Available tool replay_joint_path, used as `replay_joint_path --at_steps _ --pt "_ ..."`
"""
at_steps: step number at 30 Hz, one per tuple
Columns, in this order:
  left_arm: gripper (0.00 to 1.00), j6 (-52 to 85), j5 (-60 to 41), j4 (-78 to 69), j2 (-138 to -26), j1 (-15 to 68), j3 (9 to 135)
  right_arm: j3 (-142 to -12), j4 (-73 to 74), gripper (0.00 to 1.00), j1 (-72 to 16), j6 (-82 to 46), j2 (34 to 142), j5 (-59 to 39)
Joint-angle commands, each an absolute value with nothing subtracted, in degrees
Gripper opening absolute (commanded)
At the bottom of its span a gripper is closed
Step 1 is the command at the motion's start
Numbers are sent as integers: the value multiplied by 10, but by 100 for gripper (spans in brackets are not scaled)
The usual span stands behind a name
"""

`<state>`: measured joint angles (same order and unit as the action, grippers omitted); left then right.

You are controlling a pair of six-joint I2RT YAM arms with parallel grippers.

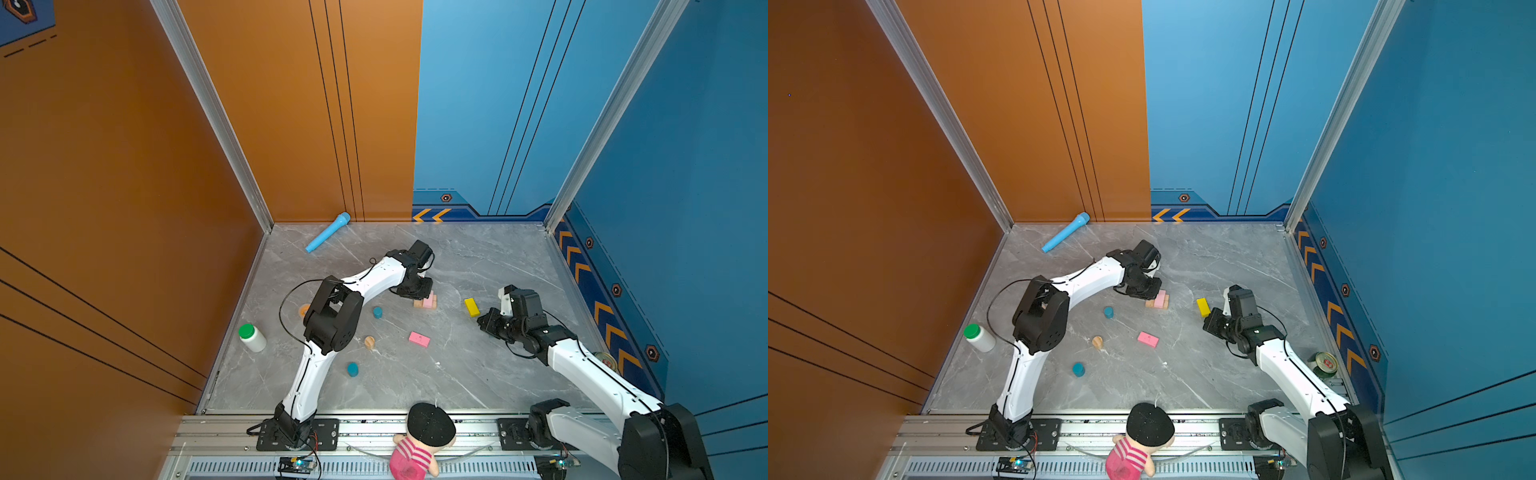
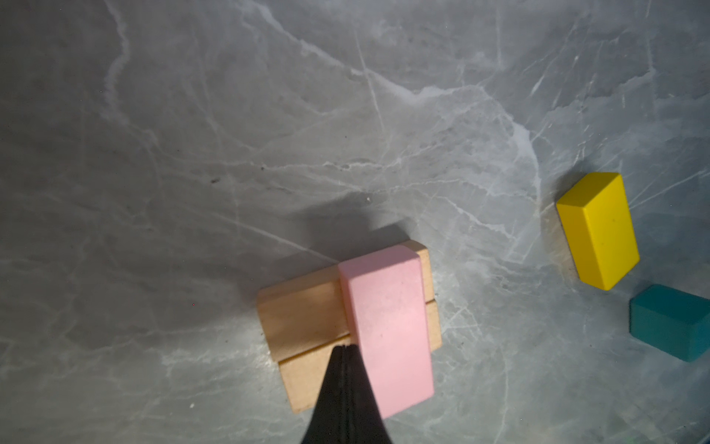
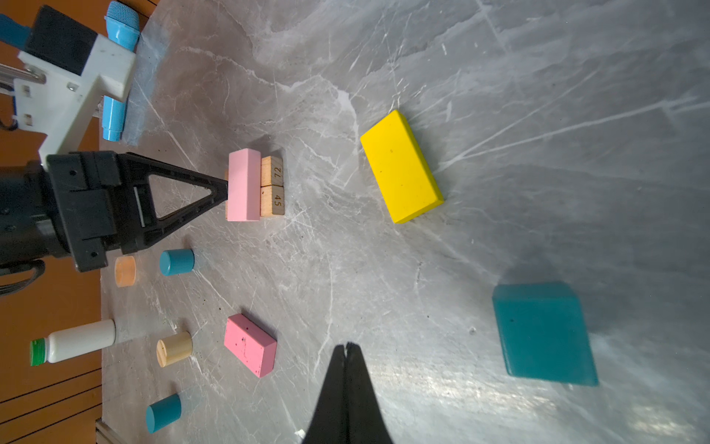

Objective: Build the wood block tower

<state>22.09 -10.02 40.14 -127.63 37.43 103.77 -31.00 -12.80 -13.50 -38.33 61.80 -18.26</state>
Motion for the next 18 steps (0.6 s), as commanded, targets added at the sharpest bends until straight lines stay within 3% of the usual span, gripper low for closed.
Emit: replay_joint_path --at_steps 1,18 --pt "0 219 -113 416 -1286 378 1051 -304 -119 0 -133 -380 624 -191" --pt "0 225 -111 417 -1264 384 1032 -302 -120 0 -132 -380 624 -191"
